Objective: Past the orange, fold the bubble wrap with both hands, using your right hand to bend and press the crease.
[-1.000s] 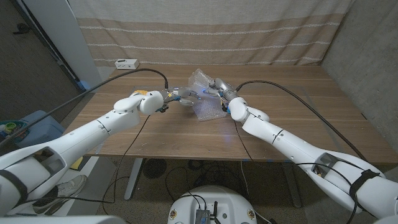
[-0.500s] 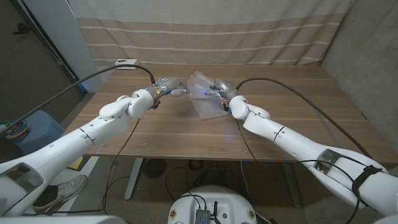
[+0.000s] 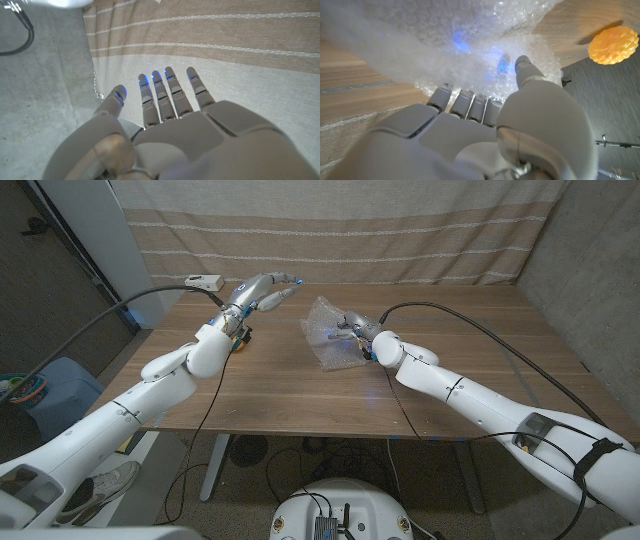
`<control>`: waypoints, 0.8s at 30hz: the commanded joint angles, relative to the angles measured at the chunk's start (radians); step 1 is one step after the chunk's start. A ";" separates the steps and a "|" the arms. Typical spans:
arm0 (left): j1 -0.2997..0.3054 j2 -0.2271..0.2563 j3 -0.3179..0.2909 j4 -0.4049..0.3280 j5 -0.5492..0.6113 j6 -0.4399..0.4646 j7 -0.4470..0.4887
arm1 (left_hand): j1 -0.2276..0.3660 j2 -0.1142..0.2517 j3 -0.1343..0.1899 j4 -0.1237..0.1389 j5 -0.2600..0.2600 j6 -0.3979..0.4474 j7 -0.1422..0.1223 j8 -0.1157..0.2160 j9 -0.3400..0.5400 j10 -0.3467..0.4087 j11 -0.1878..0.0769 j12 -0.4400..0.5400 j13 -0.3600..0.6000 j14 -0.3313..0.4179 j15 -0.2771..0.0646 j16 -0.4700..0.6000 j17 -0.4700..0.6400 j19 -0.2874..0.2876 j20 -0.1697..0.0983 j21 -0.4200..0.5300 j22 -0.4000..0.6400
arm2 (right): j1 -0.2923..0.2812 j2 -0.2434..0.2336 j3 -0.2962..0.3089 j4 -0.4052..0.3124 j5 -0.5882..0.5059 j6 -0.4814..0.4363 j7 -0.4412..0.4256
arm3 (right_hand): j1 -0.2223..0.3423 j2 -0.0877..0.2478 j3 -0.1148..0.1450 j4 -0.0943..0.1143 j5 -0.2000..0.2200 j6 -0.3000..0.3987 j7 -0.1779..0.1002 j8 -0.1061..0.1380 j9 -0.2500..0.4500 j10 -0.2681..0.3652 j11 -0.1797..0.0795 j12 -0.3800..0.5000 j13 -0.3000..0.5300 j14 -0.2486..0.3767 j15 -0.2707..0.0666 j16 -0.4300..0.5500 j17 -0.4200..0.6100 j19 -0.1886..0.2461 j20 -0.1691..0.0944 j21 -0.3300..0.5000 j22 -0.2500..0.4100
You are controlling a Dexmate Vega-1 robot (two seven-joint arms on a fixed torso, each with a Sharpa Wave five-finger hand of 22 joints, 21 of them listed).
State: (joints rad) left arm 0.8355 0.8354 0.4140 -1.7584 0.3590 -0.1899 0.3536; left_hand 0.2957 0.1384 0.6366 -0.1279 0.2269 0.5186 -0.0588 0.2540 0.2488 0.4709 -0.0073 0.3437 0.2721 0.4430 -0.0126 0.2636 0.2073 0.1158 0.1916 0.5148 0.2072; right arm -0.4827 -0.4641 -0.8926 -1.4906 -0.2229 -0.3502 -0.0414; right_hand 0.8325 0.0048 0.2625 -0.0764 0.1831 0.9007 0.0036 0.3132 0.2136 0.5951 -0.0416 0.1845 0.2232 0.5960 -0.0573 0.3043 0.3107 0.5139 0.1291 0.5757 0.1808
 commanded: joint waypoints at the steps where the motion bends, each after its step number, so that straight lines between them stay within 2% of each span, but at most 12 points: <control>1: -0.015 -0.052 -0.030 0.073 -0.070 -0.129 0.035 | -0.006 0.002 0.003 0.005 -0.002 -0.014 0.002 -0.009 0.002 -0.008 0.004 -0.003 0.006 -0.002 0.003 0.000 0.003 0.001 0.013 0.001 0.002 | 0.018 -0.063 -0.008 -0.034 0.045 -0.014 0.149 | -0.197 -0.088 -0.105 0.068 0.024 -0.040 0.011 -0.016 0.003 -0.036 0.015 0.005 0.000 -0.028 0.009 -0.013 -0.003 -0.021 0.018 -0.027 0.000; 2: -0.019 -0.055 -0.028 0.078 -0.070 -0.129 0.030 | -0.008 0.002 0.003 0.005 -0.002 -0.023 -0.001 -0.013 0.001 -0.009 0.003 -0.004 0.007 -0.004 0.004 -0.001 0.003 0.000 0.014 0.001 0.002 | 0.021 -0.067 -0.010 -0.033 0.046 -0.008 0.158 | -0.250 -0.109 -0.134 0.088 0.032 -0.051 0.013 -0.021 0.003 -0.045 0.024 0.005 0.000 -0.040 0.017 -0.017 -0.001 -0.025 0.023 -0.035 0.000; 3: -0.024 -0.057 -0.025 0.083 -0.072 -0.129 0.022 | -0.009 0.002 0.003 0.006 -0.002 -0.025 -0.001 -0.014 0.001 -0.010 0.004 -0.004 0.008 -0.005 0.004 -0.001 0.003 0.000 0.014 0.001 0.002 | 0.024 -0.071 -0.013 -0.034 0.044 -0.003 0.167 | -0.271 -0.119 -0.146 0.096 0.035 -0.058 0.014 -0.025 0.003 -0.052 0.029 0.004 0.000 -0.047 0.024 -0.019 0.000 -0.033 0.029 -0.042 0.000; 6: -0.042 -0.067 -0.012 0.102 -0.078 -0.128 -0.003 | -0.011 0.001 0.004 0.005 -0.001 -0.033 -0.006 -0.018 -0.001 -0.018 0.007 -0.008 0.010 -0.009 0.005 -0.003 0.003 -0.002 0.015 0.000 0.002 | 0.037 -0.083 -0.020 -0.032 0.051 0.023 0.211 | -0.370 -0.166 -0.215 0.130 0.054 -0.108 0.011 -0.048 0.001 -0.092 0.040 0.002 0.000 -0.098 0.044 -0.037 0.004 -0.085 0.053 -0.081 -0.001; 7: -0.049 -0.070 -0.008 0.108 -0.078 -0.124 -0.011 | -0.011 0.001 0.004 0.005 -0.001 -0.036 -0.009 -0.020 -0.001 -0.020 0.003 -0.008 0.011 -0.009 0.004 -0.004 0.003 -0.001 0.016 0.000 0.002 | 0.040 -0.085 -0.022 -0.032 0.054 0.028 0.225 | -0.388 -0.172 -0.231 0.136 0.060 -0.131 0.005 -0.058 0.000 -0.108 0.046 0.000 0.000 -0.111 0.050 -0.041 0.004 -0.093 0.057 -0.090 -0.001; 8: -0.055 -0.071 -0.002 0.113 -0.078 -0.119 -0.021 | -0.011 0.001 0.005 0.005 -0.001 -0.038 -0.011 -0.021 -0.002 -0.023 0.004 -0.010 0.012 -0.012 0.005 -0.005 0.003 -0.001 0.017 0.000 0.002 | 0.042 -0.086 -0.020 -0.032 0.063 0.031 0.239 | -0.416 -0.180 -0.259 0.144 0.070 -0.150 0.005 -0.067 0.000 -0.132 0.049 0.000 0.000 -0.146 0.055 -0.055 0.003 -0.122 0.063 -0.112 -0.002; 10: -0.070 -0.076 0.009 0.125 -0.081 -0.112 -0.043 | -0.012 0.001 0.006 0.004 -0.001 -0.048 -0.015 -0.026 -0.003 -0.028 0.002 -0.011 0.013 -0.016 0.007 -0.007 0.003 -0.002 0.018 0.000 0.002 | 0.045 -0.090 -0.018 -0.034 0.071 0.042 0.257 | -0.440 -0.184 -0.291 0.149 0.082 -0.196 0.011 -0.088 -0.002 -0.174 0.058 -0.004 0.000 -0.182 0.069 -0.069 0.000 -0.154 0.076 -0.138 -0.003; 13: -0.097 -0.084 0.028 0.144 -0.084 -0.096 -0.076 | -0.012 0.002 0.008 0.003 0.001 -0.063 -0.021 -0.033 -0.005 -0.044 0.004 -0.018 0.016 -0.024 0.007 -0.011 0.003 -0.005 0.018 -0.001 0.002 | 0.046 -0.097 -0.009 -0.045 0.091 0.064 0.284 | -0.460 -0.184 -0.328 0.152 0.097 -0.244 0.001 -0.107 -0.003 -0.219 0.066 -0.003 -0.001 -0.227 0.078 -0.084 -0.003 -0.201 0.084 -0.173 -0.003; 15: -0.119 -0.095 0.043 0.163 -0.090 -0.088 -0.099 | -0.013 0.003 0.009 0.003 0.001 -0.069 -0.025 -0.036 -0.006 -0.049 0.004 -0.020 0.017 -0.027 0.007 -0.013 0.003 -0.007 0.019 -0.002 0.002 | 0.043 -0.107 -0.002 -0.060 0.101 0.086 0.295 | -0.471 -0.163 -0.341 0.159 0.110 -0.282 -0.018 -0.119 -0.004 -0.243 0.061 0.000 -0.001 -0.260 0.081 -0.092 -0.003 -0.243 0.081 -0.202 -0.003; 18: -0.161 -0.108 0.073 0.198 -0.092 -0.082 -0.142 | -0.015 0.004 0.008 0.004 0.002 -0.087 -0.030 -0.044 -0.009 -0.065 0.005 -0.027 0.020 -0.042 0.010 -0.019 0.003 -0.012 0.019 -0.003 0.003 | 0.015 -0.117 0.024 -0.081 0.120 0.134 0.270 | -0.481 -0.127 -0.339 0.171 0.121 -0.301 -0.022 -0.123 -0.005 -0.258 0.062 0.003 -0.001 -0.279 0.084 -0.092 0.000 -0.262 0.077 -0.218 -0.002; 23: -0.225 -0.129 0.121 0.245 -0.080 -0.067 -0.196 | -0.013 0.002 0.013 -0.002 0.006 -0.111 -0.047 -0.054 -0.014 -0.088 0.008 -0.037 0.023 -0.063 0.014 -0.031 -0.002 -0.018 0.020 -0.005 0.003 | -0.028 -0.147 0.044 -0.105 0.089 0.247 0.206 | -0.522 0.001 -0.310 0.215 0.140 -0.302 -0.064 -0.117 -0.009 -0.234 0.062 0.022 -0.002 -0.265 0.084 -0.072 0.005 -0.266 0.064 -0.239 -0.001; 24: -0.236 -0.132 0.129 0.251 -0.071 -0.061 -0.202 | -0.013 0.000 0.013 -0.004 0.007 -0.115 -0.049 -0.055 -0.016 -0.097 0.005 -0.041 0.024 -0.069 0.012 -0.034 -0.003 -0.019 0.019 -0.006 0.003 | -0.037 -0.154 0.045 -0.119 0.071 0.251 0.192 | -0.528 0.011 -0.309 0.219 0.140 -0.310 -0.072 -0.120 -0.009 -0.229 0.062 0.024 -0.002 -0.258 0.082 -0.069 0.005 -0.259 0.061 -0.239 -0.001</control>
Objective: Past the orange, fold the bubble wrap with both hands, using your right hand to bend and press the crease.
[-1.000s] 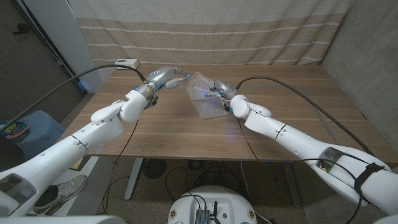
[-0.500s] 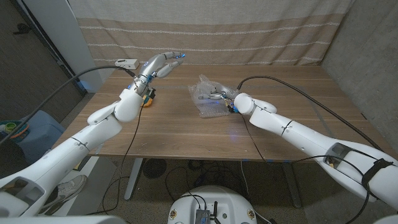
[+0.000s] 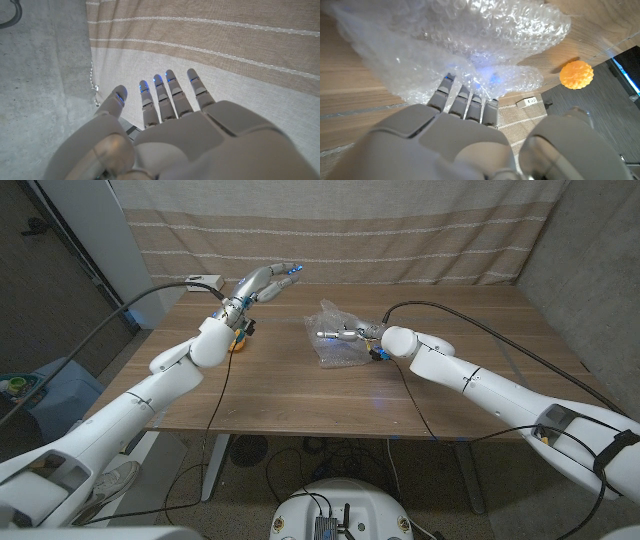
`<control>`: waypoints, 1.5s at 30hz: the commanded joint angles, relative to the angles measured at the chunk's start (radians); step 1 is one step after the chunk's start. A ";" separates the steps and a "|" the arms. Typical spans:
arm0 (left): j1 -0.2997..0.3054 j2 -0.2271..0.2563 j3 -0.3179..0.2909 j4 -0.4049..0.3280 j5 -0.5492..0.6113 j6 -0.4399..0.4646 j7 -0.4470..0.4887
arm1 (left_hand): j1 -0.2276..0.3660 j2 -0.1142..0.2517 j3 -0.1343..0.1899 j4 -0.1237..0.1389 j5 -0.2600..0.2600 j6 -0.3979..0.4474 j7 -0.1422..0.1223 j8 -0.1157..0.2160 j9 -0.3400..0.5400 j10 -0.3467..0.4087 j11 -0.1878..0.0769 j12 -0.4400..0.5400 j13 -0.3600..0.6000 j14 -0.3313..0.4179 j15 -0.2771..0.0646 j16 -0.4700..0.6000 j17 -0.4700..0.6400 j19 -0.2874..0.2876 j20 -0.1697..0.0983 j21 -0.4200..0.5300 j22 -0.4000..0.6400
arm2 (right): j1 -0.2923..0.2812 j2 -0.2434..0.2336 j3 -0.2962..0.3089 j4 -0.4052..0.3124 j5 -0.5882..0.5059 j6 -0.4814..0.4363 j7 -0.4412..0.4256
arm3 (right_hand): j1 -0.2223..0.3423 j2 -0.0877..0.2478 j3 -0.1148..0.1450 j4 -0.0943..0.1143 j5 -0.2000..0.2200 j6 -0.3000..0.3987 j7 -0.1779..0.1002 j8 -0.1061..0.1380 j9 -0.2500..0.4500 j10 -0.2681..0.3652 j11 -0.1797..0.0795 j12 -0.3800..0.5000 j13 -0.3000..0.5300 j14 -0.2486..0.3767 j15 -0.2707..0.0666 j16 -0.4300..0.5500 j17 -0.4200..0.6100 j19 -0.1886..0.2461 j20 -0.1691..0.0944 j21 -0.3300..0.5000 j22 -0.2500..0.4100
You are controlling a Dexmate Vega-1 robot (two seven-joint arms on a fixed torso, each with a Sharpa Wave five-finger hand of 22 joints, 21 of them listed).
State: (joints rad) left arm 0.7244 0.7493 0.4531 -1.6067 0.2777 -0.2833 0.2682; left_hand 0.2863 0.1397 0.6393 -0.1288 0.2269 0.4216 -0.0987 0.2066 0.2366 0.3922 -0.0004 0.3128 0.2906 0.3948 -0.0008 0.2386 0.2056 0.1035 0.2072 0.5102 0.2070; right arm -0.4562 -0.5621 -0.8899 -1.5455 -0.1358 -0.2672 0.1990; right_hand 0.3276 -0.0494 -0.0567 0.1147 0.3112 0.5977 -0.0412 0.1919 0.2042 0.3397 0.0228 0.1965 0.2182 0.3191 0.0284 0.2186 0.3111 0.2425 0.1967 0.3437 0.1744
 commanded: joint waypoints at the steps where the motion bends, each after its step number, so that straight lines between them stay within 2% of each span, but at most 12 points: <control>1: -0.137 -0.048 0.099 0.104 0.017 0.039 -0.126 | -0.003 -0.001 0.012 -0.004 0.008 -0.030 -0.012 -0.012 -0.005 -0.025 -0.004 -0.013 0.006 -0.026 0.001 -0.011 -0.002 -0.008 0.003 -0.001 0.003 | -0.072 -0.063 0.042 -0.078 -0.033 0.170 -0.058 | -0.035 0.084 0.012 0.035 0.013 -0.031 -0.035 -0.006 -0.001 0.029 0.003 0.013 0.002 0.025 -0.006 0.020 0.005 0.018 -0.009 -0.009 0.005; 5: -0.190 -0.051 0.140 0.116 0.061 0.075 -0.171 | 0.000 -0.005 0.016 -0.011 0.012 -0.052 -0.017 -0.018 -0.013 -0.055 -0.011 -0.028 0.006 -0.052 -0.001 -0.025 -0.008 -0.017 -0.004 -0.005 0.003 | -0.093 -0.092 0.018 -0.150 -0.159 0.131 -0.089 | -0.098 0.154 0.012 0.056 0.016 -0.113 -0.054 -0.014 -0.006 -0.009 -0.004 0.000 -0.001 0.002 -0.037 0.012 0.001 0.039 -0.033 -0.018 0.005; 7: -0.220 -0.052 0.165 0.125 0.091 0.081 -0.193 | -0.016 -0.009 0.010 -0.001 0.011 -0.042 0.002 -0.013 -0.020 -0.077 -0.021 -0.043 0.000 -0.079 -0.003 -0.034 -0.007 -0.037 -0.024 -0.012 0.003 | -0.091 -0.101 -0.011 -0.185 -0.253 0.088 -0.084 | -0.131 0.177 0.008 0.060 0.016 -0.110 -0.056 -0.004 -0.009 -0.042 -0.008 -0.008 -0.004 -0.054 -0.061 -0.010 -0.006 0.022 -0.062 -0.035 0.005; 11: -0.281 -0.054 0.224 0.115 0.180 0.120 -0.255 | -0.063 -0.016 -0.013 0.030 -0.002 -0.029 0.023 -0.011 -0.031 -0.092 -0.033 -0.058 -0.012 -0.123 -0.006 -0.044 -0.006 -0.081 -0.023 -0.030 0.002 | -0.073 -0.096 -0.065 -0.207 -0.408 0.016 -0.043 | -0.170 0.195 0.003 0.060 0.017 -0.082 -0.054 0.007 -0.011 -0.075 -0.027 -0.010 -0.010 -0.122 -0.094 -0.030 -0.020 -0.028 -0.108 -0.070 0.004; 14: -0.331 -0.062 0.279 0.105 0.269 0.157 -0.310 | -0.101 -0.016 -0.028 0.057 -0.017 -0.016 0.044 -0.009 -0.039 -0.091 -0.048 -0.067 -0.024 -0.157 -0.012 -0.050 -0.007 -0.105 -0.026 -0.041 0.000 | -0.068 -0.084 -0.075 -0.185 -0.443 0.020 -0.024 | -0.174 0.195 0.002 0.059 0.017 -0.077 -0.049 0.009 -0.012 -0.073 -0.028 -0.008 -0.011 -0.125 -0.095 -0.030 -0.023 -0.034 -0.110 -0.074 0.004; 18: -0.401 -0.093 0.352 0.124 0.357 0.185 -0.398 | -0.201 -0.003 -0.058 0.149 -0.049 0.014 0.073 -0.009 -0.047 -0.065 -0.051 -0.074 -0.051 -0.189 -0.029 -0.048 -0.012 -0.130 -0.044 -0.054 -0.002 | -0.065 -0.072 -0.080 -0.158 -0.469 0.026 -0.003 | -0.183 0.196 0.001 0.057 0.018 -0.059 -0.035 0.014 -0.012 -0.049 -0.020 0.003 -0.012 -0.113 -0.094 -0.023 -0.029 -0.027 -0.109 -0.077 0.003; 22: -0.453 -0.136 0.405 0.177 0.407 0.198 -0.444 | -0.237 0.009 -0.063 0.194 -0.054 -0.014 0.071 -0.021 -0.050 -0.078 -0.057 -0.086 -0.061 -0.204 -0.039 -0.051 -0.015 -0.140 -0.048 -0.060 -0.004 | -0.068 -0.069 -0.079 -0.146 -0.487 0.043 0.003 | -0.187 0.196 0.001 0.055 0.018 -0.046 -0.028 0.018 -0.013 -0.034 -0.015 0.009 -0.014 -0.098 -0.096 -0.016 -0.035 -0.014 -0.113 -0.076 0.003; 27: -0.524 -0.198 0.457 0.270 0.402 0.224 -0.557 | -0.250 0.021 -0.055 0.222 -0.053 -0.033 0.073 -0.026 -0.051 -0.111 -0.050 -0.102 -0.071 -0.224 -0.040 -0.057 -0.021 -0.141 -0.068 -0.063 -0.006 | -0.079 -0.070 -0.072 -0.149 -0.515 0.054 -0.008 | -0.191 0.196 0.002 0.051 0.019 -0.024 -0.015 0.023 -0.013 -0.012 -0.015 0.016 -0.015 -0.078 -0.098 -0.009 -0.042 -0.002 -0.113 -0.077 0.003; 30: -0.549 -0.217 0.488 0.298 0.418 0.256 -0.597 | -0.262 0.016 -0.043 0.264 -0.053 0.004 0.104 -0.010 -0.053 -0.040 -0.035 -0.081 -0.084 -0.144 -0.031 -0.032 -0.027 -0.099 -0.057 -0.051 -0.009 | -0.086 -0.070 -0.062 -0.157 -0.526 0.045 -0.005 | -0.190 0.196 0.003 0.049 0.020 -0.021 -0.014 0.023 -0.013 -0.008 -0.016 0.017 -0.015 -0.071 -0.088 -0.008 -0.046 0.002 -0.112 -0.078 0.003; 35: -0.574 -0.235 0.532 0.331 0.433 0.304 -0.670 | -0.273 -0.005 -0.048 0.285 -0.053 0.065 0.111 0.004 -0.054 0.012 -0.036 -0.071 -0.091 -0.086 -0.037 -0.024 -0.029 -0.049 -0.045 -0.036 -0.011 | -0.100 -0.070 -0.044 -0.157 -0.531 0.056 -0.030 | -0.187 0.197 0.006 0.046 0.021 -0.016 -0.010 0.024 -0.013 -0.003 -0.016 0.018 -0.016 -0.062 -0.084 -0.005 -0.050 0.004 -0.109 -0.080 0.003; 41: -0.578 -0.226 0.581 0.322 0.485 0.340 -0.686 | -0.282 -0.009 -0.056 0.304 -0.048 0.243 0.153 0.035 -0.054 0.191 -0.018 -0.032 -0.096 0.044 -0.034 -0.017 -0.030 0.010 -0.044 -0.024 -0.013 | -0.107 -0.069 -0.029 -0.164 -0.538 0.058 -0.038 | -0.184 0.198 0.009 0.042 0.021 -0.011 -0.009 0.024 -0.013 0.002 -0.016 0.018 -0.016 -0.056 -0.082 -0.004 -0.054 0.009 -0.105 -0.081 0.003; 45: -0.579 -0.229 0.599 0.340 0.497 0.359 -0.700 | -0.283 -0.009 -0.059 0.305 -0.049 0.218 0.144 0.009 -0.054 0.153 -0.017 -0.060 -0.097 -0.007 -0.037 -0.047 -0.030 -0.019 -0.043 -0.041 -0.014 | -0.110 -0.074 -0.017 -0.165 -0.526 0.090 -0.050 | -0.180 0.197 0.012 0.039 0.022 -0.010 -0.009 0.024 -0.013 0.003 -0.015 0.018 -0.016 -0.051 -0.079 -0.003 -0.057 0.017 -0.101 -0.080 0.003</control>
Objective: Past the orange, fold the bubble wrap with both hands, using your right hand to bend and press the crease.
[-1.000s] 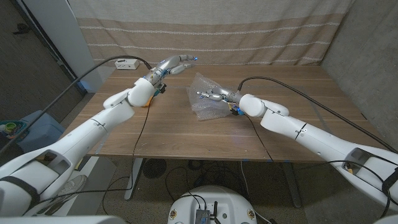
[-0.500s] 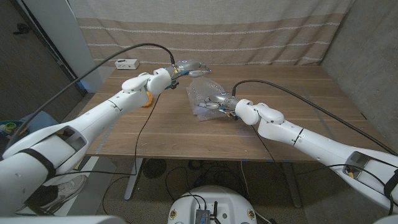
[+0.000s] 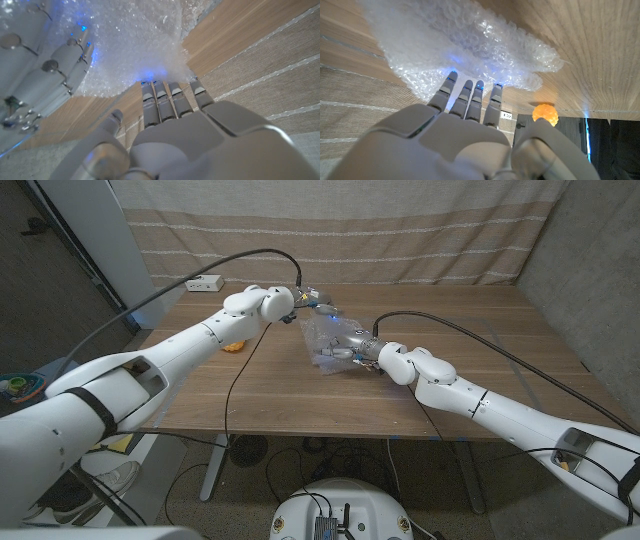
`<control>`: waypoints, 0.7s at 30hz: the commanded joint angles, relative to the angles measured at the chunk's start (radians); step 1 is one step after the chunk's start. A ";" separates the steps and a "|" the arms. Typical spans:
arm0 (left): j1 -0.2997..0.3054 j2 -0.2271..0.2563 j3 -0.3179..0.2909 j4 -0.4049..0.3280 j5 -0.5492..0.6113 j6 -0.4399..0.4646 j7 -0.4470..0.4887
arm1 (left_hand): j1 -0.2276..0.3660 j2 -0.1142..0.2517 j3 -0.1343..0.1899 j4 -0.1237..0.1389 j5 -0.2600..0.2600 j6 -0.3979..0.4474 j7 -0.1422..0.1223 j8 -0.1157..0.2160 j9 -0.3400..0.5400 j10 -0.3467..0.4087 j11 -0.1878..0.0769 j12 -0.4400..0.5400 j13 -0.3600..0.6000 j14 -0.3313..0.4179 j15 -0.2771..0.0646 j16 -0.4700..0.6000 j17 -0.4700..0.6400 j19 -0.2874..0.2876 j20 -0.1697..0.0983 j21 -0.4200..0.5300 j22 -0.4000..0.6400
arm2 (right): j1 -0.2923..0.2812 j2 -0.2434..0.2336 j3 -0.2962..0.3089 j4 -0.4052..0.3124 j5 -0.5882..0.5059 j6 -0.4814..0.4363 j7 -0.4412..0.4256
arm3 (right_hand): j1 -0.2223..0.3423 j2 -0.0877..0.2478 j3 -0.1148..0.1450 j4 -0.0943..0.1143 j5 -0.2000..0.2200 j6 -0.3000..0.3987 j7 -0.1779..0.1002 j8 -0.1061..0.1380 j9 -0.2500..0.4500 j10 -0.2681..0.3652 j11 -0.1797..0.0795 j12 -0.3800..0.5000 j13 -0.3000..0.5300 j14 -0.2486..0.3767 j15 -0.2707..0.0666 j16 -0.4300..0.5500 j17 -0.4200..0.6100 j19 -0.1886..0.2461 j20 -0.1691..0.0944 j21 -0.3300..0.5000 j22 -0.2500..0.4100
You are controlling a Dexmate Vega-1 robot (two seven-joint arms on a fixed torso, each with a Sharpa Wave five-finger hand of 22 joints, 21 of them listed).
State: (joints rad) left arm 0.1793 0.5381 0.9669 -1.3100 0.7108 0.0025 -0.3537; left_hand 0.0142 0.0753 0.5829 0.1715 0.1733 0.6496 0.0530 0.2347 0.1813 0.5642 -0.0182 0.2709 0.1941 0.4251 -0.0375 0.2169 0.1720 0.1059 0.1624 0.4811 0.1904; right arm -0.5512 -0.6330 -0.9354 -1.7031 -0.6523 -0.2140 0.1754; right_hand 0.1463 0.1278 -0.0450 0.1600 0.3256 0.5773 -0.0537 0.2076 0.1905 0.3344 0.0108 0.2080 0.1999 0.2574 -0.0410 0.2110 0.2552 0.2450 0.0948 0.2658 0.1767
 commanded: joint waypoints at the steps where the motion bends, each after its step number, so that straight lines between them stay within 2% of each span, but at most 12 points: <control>1: -0.034 -0.019 0.090 0.049 0.068 0.078 -0.077 | -0.011 0.057 -0.004 0.005 0.005 -0.035 -0.012 -0.033 0.001 -0.040 -0.008 -0.032 0.000 -0.063 -0.002 -0.034 0.004 -0.035 0.001 -0.019 0.003 | -0.016 -0.004 0.033 -0.006 -0.003 0.048 -0.031 | 0.005 0.020 0.002 -0.009 0.008 0.011 0.005 0.007 0.000 0.010 -0.002 0.007 0.002 0.012 -0.010 0.004 -0.003 0.022 0.000 0.000 0.001; 4: -0.033 -0.018 0.102 0.059 0.080 0.082 -0.070 | -0.011 0.060 -0.004 0.006 0.004 -0.097 -0.021 -0.054 0.001 -0.103 -0.011 -0.064 0.000 -0.119 -0.003 -0.043 0.005 -0.061 0.001 -0.035 0.003 | -0.024 -0.009 0.057 0.008 0.044 0.115 -0.061 | 0.021 0.017 0.010 -0.021 0.009 0.023 0.006 0.010 0.000 0.020 -0.003 0.008 0.001 0.035 -0.015 0.011 -0.011 0.044 0.003 0.003 0.001; 5: -0.032 -0.016 0.102 0.062 0.078 0.079 -0.062 | -0.010 0.062 -0.004 0.006 0.004 -0.127 -0.039 -0.061 0.002 -0.120 -0.008 -0.070 0.000 -0.141 -0.005 -0.046 0.005 -0.075 -0.001 -0.042 0.003 | -0.028 -0.012 0.069 0.015 0.069 0.146 -0.075 | 0.038 0.011 0.017 -0.033 0.010 0.054 0.010 0.019 0.001 0.032 -0.005 0.010 0.001 0.049 -0.017 0.013 -0.019 0.058 0.006 0.004 0.002; 7: -0.031 -0.017 0.101 0.069 0.071 0.075 -0.058 | -0.010 0.063 -0.003 0.006 0.004 -0.155 -0.052 -0.064 0.002 -0.146 -0.016 -0.078 0.000 -0.164 -0.004 -0.046 0.005 -0.088 -0.003 -0.049 0.003 | -0.042 -0.017 0.095 0.024 0.106 0.193 -0.115 | 0.061 0.004 0.025 -0.048 0.011 0.112 0.020 0.035 0.001 0.062 -0.007 0.017 0.001 0.079 -0.022 0.020 -0.029 0.081 0.011 0.005 0.003; 8: -0.031 -0.016 0.102 0.071 0.070 0.073 -0.051 | -0.009 0.063 -0.003 0.005 0.003 -0.198 -0.067 -0.068 0.001 -0.170 -0.011 -0.081 0.001 -0.189 -0.003 -0.045 0.005 -0.095 -0.004 -0.054 0.004 | -0.047 -0.020 0.106 0.023 0.119 0.208 -0.126 | 0.084 -0.005 0.033 -0.064 0.012 0.154 0.021 0.045 0.001 0.100 -0.010 0.027 0.001 0.108 -0.016 0.027 -0.036 0.104 0.016 0.007 0.004; 9: -0.030 -0.015 0.102 0.073 0.069 0.069 -0.044 | -0.009 0.063 -0.002 0.005 0.003 -0.213 -0.075 -0.065 0.002 -0.196 -0.007 -0.086 0.001 -0.207 0.003 -0.045 0.005 -0.105 -0.002 -0.060 0.004 | -0.054 -0.024 0.116 0.022 0.127 0.222 -0.143 | 0.103 -0.010 0.039 -0.077 0.014 0.167 0.023 0.047 0.001 0.122 -0.009 0.031 0.001 0.123 -0.012 0.030 -0.040 0.119 0.024 0.009 0.004; 10: -0.030 -0.015 0.101 0.076 0.065 0.065 -0.041 | -0.008 0.063 -0.001 0.004 0.003 -0.229 -0.080 -0.065 0.002 -0.218 -0.008 -0.089 0.001 -0.225 0.007 -0.047 0.005 -0.111 -0.002 -0.064 0.004 | -0.062 -0.027 0.126 0.019 0.132 0.234 -0.162 | 0.118 -0.012 0.045 -0.088 0.016 0.168 0.024 0.044 0.001 0.130 -0.008 0.032 0.001 0.132 -0.013 0.033 -0.041 0.136 0.030 0.013 0.004; 11: -0.030 -0.015 0.101 0.080 0.062 0.058 -0.033 | -0.007 0.063 -0.001 0.003 0.003 -0.246 -0.090 -0.065 0.002 -0.240 -0.001 -0.092 0.002 -0.239 0.012 -0.047 0.005 -0.115 -0.001 -0.066 0.004 | -0.068 -0.032 0.134 0.013 0.131 0.241 -0.176 | 0.151 -0.014 0.057 -0.110 0.019 0.174 0.027 0.042 0.000 0.147 -0.005 0.033 0.001 0.152 -0.019 0.038 -0.043 0.149 0.033 0.013 0.005; 13: -0.029 -0.016 0.096 0.091 0.048 0.040 -0.014 | -0.007 0.063 0.001 0.003 0.002 -0.289 -0.110 -0.067 0.002 -0.282 -0.004 -0.092 0.002 -0.262 0.020 -0.044 0.005 -0.128 0.008 -0.074 0.004 | -0.086 -0.037 0.153 -0.001 0.129 0.246 -0.211 | 0.188 -0.019 0.071 -0.137 0.021 0.194 0.027 0.045 0.000 0.167 -0.002 0.035 0.002 0.178 -0.021 0.045 -0.045 0.167 0.033 0.014 0.006; 16: -0.026 -0.021 0.078 0.120 0.005 -0.002 0.026 | -0.006 0.058 0.002 0.001 0.002 -0.365 -0.146 -0.069 0.003 -0.355 0.000 -0.093 0.003 -0.281 0.039 -0.038 0.006 -0.131 0.012 -0.080 0.005 | -0.118 -0.029 0.189 -0.007 0.156 0.260 -0.277 | 0.204 -0.021 0.077 -0.149 0.021 0.197 0.026 0.042 0.000 0.173 -0.005 0.034 0.002 0.195 -0.027 0.050 -0.045 0.182 0.031 0.017 0.007; 19: -0.020 -0.021 0.061 0.140 -0.035 -0.047 0.070 | -0.004 0.054 0.002 -0.002 0.002 -0.379 -0.149 -0.068 0.002 -0.364 0.000 -0.091 0.004 -0.280 0.043 -0.037 0.006 -0.128 0.017 -0.080 0.005 | -0.148 -0.010 0.223 0.009 0.176 0.296 -0.376 | 0.219 -0.016 0.086 -0.159 0.021 0.165 0.025 0.026 0.000 0.171 -0.004 0.029 0.003 0.205 -0.026 0.052 -0.045 0.190 0.031 0.018 0.008; 21: -0.014 -0.019 0.049 0.150 -0.058 -0.078 0.105 | -0.003 0.051 0.002 -0.005 0.002 -0.378 -0.152 -0.065 0.002 -0.364 -0.001 -0.089 0.004 -0.279 0.043 -0.035 0.006 -0.123 0.017 -0.079 0.005 | -0.167 0.005 0.241 0.012 0.169 0.300 -0.445 | 0.230 -0.001 0.098 -0.163 0.021 0.145 0.025 0.016 0.000 0.170 -0.003 0.026 0.003 0.208 -0.026 0.053 -0.043 0.197 0.027 0.019 0.008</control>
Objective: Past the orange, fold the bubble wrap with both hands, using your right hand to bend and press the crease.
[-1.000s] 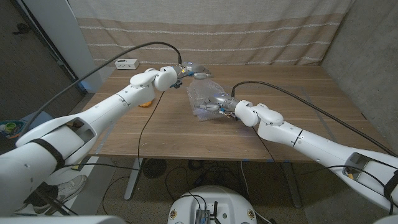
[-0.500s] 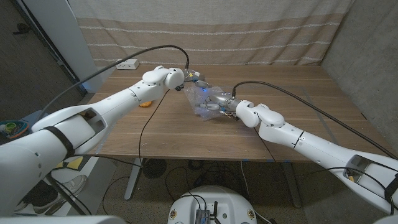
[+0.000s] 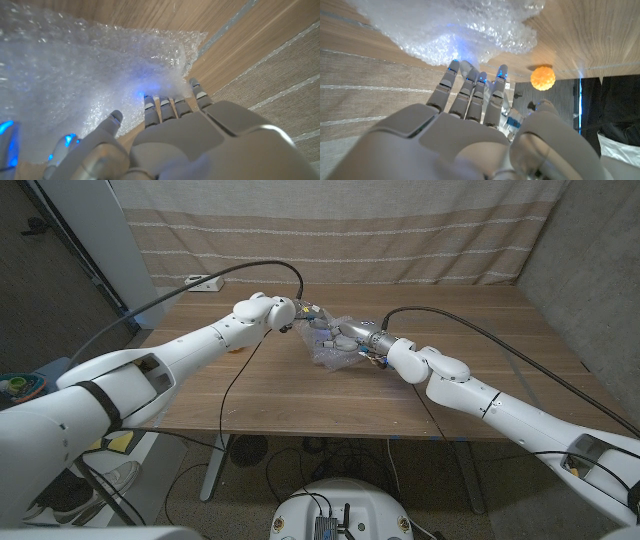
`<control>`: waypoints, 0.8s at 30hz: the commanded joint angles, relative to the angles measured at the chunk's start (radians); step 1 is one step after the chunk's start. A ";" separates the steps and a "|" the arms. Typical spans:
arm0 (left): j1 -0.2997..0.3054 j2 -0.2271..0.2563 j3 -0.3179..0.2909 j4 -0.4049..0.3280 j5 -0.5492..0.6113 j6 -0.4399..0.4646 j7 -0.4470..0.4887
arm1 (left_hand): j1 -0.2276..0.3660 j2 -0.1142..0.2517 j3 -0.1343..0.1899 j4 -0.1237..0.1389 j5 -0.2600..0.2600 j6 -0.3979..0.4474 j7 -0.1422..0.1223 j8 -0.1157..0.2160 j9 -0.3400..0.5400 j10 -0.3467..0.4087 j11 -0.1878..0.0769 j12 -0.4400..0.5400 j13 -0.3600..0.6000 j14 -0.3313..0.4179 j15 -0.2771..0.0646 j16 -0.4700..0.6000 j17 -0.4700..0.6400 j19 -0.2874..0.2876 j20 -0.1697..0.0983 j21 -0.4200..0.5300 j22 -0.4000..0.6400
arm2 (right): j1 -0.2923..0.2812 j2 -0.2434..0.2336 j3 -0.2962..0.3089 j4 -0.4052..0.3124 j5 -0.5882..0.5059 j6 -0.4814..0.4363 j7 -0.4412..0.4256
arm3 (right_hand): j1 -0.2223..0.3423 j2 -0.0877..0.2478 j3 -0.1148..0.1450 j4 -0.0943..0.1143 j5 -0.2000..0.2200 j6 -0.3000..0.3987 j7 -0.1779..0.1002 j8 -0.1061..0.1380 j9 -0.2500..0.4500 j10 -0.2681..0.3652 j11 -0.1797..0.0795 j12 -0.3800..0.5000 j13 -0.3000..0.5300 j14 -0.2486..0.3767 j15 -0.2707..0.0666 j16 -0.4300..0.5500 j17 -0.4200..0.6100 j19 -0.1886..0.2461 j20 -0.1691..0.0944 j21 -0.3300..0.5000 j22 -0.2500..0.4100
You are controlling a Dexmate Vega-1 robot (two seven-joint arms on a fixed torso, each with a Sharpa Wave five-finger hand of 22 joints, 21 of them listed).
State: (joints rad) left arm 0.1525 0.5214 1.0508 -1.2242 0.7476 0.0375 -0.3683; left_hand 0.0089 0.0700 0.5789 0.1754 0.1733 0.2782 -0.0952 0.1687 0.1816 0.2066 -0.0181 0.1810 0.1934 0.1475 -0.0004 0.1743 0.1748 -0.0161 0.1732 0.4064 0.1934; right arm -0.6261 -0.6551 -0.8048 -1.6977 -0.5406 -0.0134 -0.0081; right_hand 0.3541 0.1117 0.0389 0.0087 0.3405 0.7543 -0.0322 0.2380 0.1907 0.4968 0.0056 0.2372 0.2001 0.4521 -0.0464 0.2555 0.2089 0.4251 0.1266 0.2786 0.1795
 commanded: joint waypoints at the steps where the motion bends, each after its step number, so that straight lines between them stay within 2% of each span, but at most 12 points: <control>1: 0.015 -0.001 -0.042 0.069 -0.110 -0.129 0.132 | 0.005 0.054 0.006 -0.012 0.002 0.001 -0.003 0.006 0.002 -0.003 0.000 0.005 0.005 0.004 0.005 0.009 0.003 0.006 0.007 -0.002 0.002 | -0.098 0.035 0.115 0.008 0.049 0.094 -0.289 | 0.027 0.024 0.020 -0.014 0.005 -0.038 0.003 -0.018 0.000 0.001 0.000 -0.007 0.003 0.013 -0.021 0.008 0.005 0.019 -0.006 0.006 0.006; 4: 0.026 0.006 -0.058 0.068 -0.137 -0.155 0.164 | 0.012 0.048 0.009 -0.021 0.003 0.019 0.002 0.016 0.002 0.009 -0.002 0.014 0.005 0.010 0.004 0.012 0.001 0.014 0.011 -0.001 0.002 | -0.112 0.060 0.123 0.011 0.015 0.053 -0.357 | 0.048 0.070 0.060 -0.014 -0.005 -0.061 -0.012 -0.030 0.001 -0.026 -0.004 -0.023 0.005 -0.013 -0.028 -0.002 0.013 0.013 -0.017 -0.002 0.007; 8: 0.029 0.012 -0.060 0.053 -0.138 -0.160 0.168 | 0.021 0.044 0.013 -0.030 0.003 0.042 0.007 0.025 0.001 0.025 0.000 0.023 0.004 0.018 0.004 0.013 0.000 0.021 0.012 0.000 0.001 | -0.111 0.088 0.126 0.027 0.002 0.027 -0.411 | 0.062 0.080 0.088 -0.016 -0.016 -0.085 -0.027 -0.040 0.001 -0.045 -0.005 -0.032 0.005 -0.038 -0.027 -0.012 0.016 -0.006 -0.029 -0.013 0.007; 10: 0.030 0.014 -0.060 0.052 -0.139 -0.165 0.171 | 0.024 0.041 0.015 -0.034 0.003 0.051 0.014 0.027 0.001 0.041 -0.007 0.030 0.004 0.021 0.001 0.014 0.000 0.022 0.012 -0.002 0.001 | -0.107 0.099 0.128 0.023 -0.001 -0.010 -0.410 | 0.066 0.079 0.096 -0.017 -0.020 -0.093 -0.031 -0.043 0.001 -0.049 -0.005 -0.034 0.006 -0.041 -0.028 -0.013 0.017 -0.011 -0.033 -0.016 0.007; 11: 0.030 0.014 -0.059 0.051 -0.140 -0.165 0.166 | 0.024 0.040 0.015 -0.035 0.003 0.059 0.019 0.029 0.001 0.041 -0.007 0.030 0.004 0.023 -0.002 0.014 0.000 0.023 0.012 -0.002 0.001 | -0.103 0.106 0.127 0.028 -0.003 -0.021 -0.415 | 0.071 0.076 0.111 -0.017 -0.031 -0.118 -0.039 -0.051 0.001 -0.064 -0.006 -0.039 0.006 -0.061 -0.024 -0.021 0.018 -0.022 -0.038 -0.023 0.007; 13: 0.032 0.016 -0.058 0.046 -0.135 -0.162 0.167 | 0.025 0.039 0.016 -0.036 0.003 0.061 0.023 0.029 0.001 0.042 -0.004 0.030 0.004 0.024 -0.007 0.014 0.000 0.024 0.013 -0.002 0.001 | -0.094 0.112 0.123 0.022 -0.010 -0.073 -0.394 | 0.073 0.077 0.119 -0.016 -0.037 -0.130 -0.044 -0.054 0.001 -0.071 -0.006 -0.041 0.006 -0.063 -0.025 -0.022 0.020 -0.030 -0.040 -0.027 0.007; 15: 0.035 0.019 -0.060 0.037 -0.136 -0.157 0.164 | 0.025 0.038 0.016 -0.036 0.003 0.062 0.024 0.030 0.001 0.041 -0.004 0.030 0.004 0.025 -0.007 0.014 0.000 0.024 0.012 -0.002 0.001 | -0.085 0.117 0.107 0.007 -0.043 -0.164 -0.359 | 0.070 0.077 0.134 -0.010 -0.051 -0.147 -0.050 -0.055 0.001 -0.094 -0.005 -0.047 0.006 -0.089 -0.021 -0.030 0.024 -0.038 -0.043 -0.033 0.007; 18: 0.043 0.028 -0.066 0.016 -0.134 -0.148 0.166 | 0.025 0.037 0.017 -0.037 0.003 0.056 0.026 0.026 0.001 0.040 -0.004 0.030 0.004 0.024 -0.007 0.014 0.000 0.024 0.012 -0.003 0.001 | -0.066 0.125 0.060 0.004 -0.119 -0.307 -0.303 | 0.072 0.079 0.141 -0.009 -0.056 -0.154 -0.053 -0.055 0.002 -0.092 -0.008 -0.045 0.007 -0.094 -0.024 -0.031 0.025 -0.038 -0.044 -0.034 0.007; 20: 0.047 0.032 -0.069 0.008 -0.134 -0.143 0.164 | 0.025 0.037 0.017 -0.037 0.003 0.052 0.024 0.024 0.001 0.040 0.000 0.030 0.004 0.024 -0.007 0.013 0.000 0.025 0.012 -0.003 0.001 | -0.048 0.133 0.025 0.024 -0.162 -0.377 -0.276 | 0.078 0.080 0.151 -0.011 -0.061 -0.150 -0.052 -0.052 0.002 -0.080 -0.014 -0.039 0.007 -0.094 -0.026 -0.031 0.025 -0.036 -0.045 -0.034 0.007; 21: 0.048 0.035 -0.070 0.000 -0.132 -0.139 0.162 | 0.025 0.036 0.017 -0.038 0.003 0.052 0.024 0.024 0.001 0.041 0.000 0.030 0.004 0.024 -0.007 0.013 0.000 0.026 0.011 -0.003 0.001 | -0.028 0.141 -0.001 0.048 -0.183 -0.428 -0.228 | 0.080 0.078 0.158 -0.011 -0.068 -0.138 -0.052 -0.046 0.002 -0.069 -0.016 -0.034 0.007 -0.088 -0.030 -0.029 0.025 -0.032 -0.046 -0.034 0.006; 22: 0.049 0.035 -0.071 0.000 -0.131 -0.138 0.161 | 0.025 0.036 0.017 -0.038 0.003 0.053 0.024 0.024 0.001 0.041 0.001 0.030 0.004 0.024 -0.008 0.013 0.000 0.026 0.010 -0.003 0.001 | -0.026 0.139 -0.005 0.047 -0.182 -0.435 -0.225 | 0.083 0.077 0.163 -0.012 -0.072 -0.131 -0.051 -0.043 0.002 -0.065 -0.017 -0.033 0.007 -0.084 -0.031 -0.028 0.025 -0.025 -0.047 -0.032 0.006; 24: 0.050 0.038 -0.072 -0.008 -0.129 -0.134 0.157 | 0.025 0.036 0.018 -0.038 0.003 0.052 0.024 0.024 0.001 0.041 0.000 0.030 0.004 0.024 -0.009 0.013 0.000 0.026 0.010 -0.004 0.001 | -0.013 0.151 -0.028 0.088 -0.186 -0.472 -0.208 | 0.084 0.077 0.167 -0.012 -0.075 -0.128 -0.051 -0.042 0.002 -0.063 -0.017 -0.032 0.007 -0.081 -0.032 -0.027 0.025 -0.023 -0.048 -0.032 0.006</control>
State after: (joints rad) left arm 0.1880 0.5422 0.9917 -1.1953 0.6228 -0.1043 -0.2157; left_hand 0.0263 0.0768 0.5947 0.1442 0.1733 0.3276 -0.0718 0.1929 0.1817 0.2410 -0.0199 0.2043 0.1932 0.1680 -0.0018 0.1820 0.1721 0.0041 0.1821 0.4027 0.1931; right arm -0.7064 -0.5565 -0.7143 -1.6832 -0.6111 -0.1714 -0.3210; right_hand 0.4270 0.1897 0.1937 -0.0041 0.2698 0.6096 -0.0819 0.1881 0.1908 0.4223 -0.0120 0.1965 0.2025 0.3621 -0.0465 0.2251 0.2304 0.3913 0.0837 0.2473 0.1841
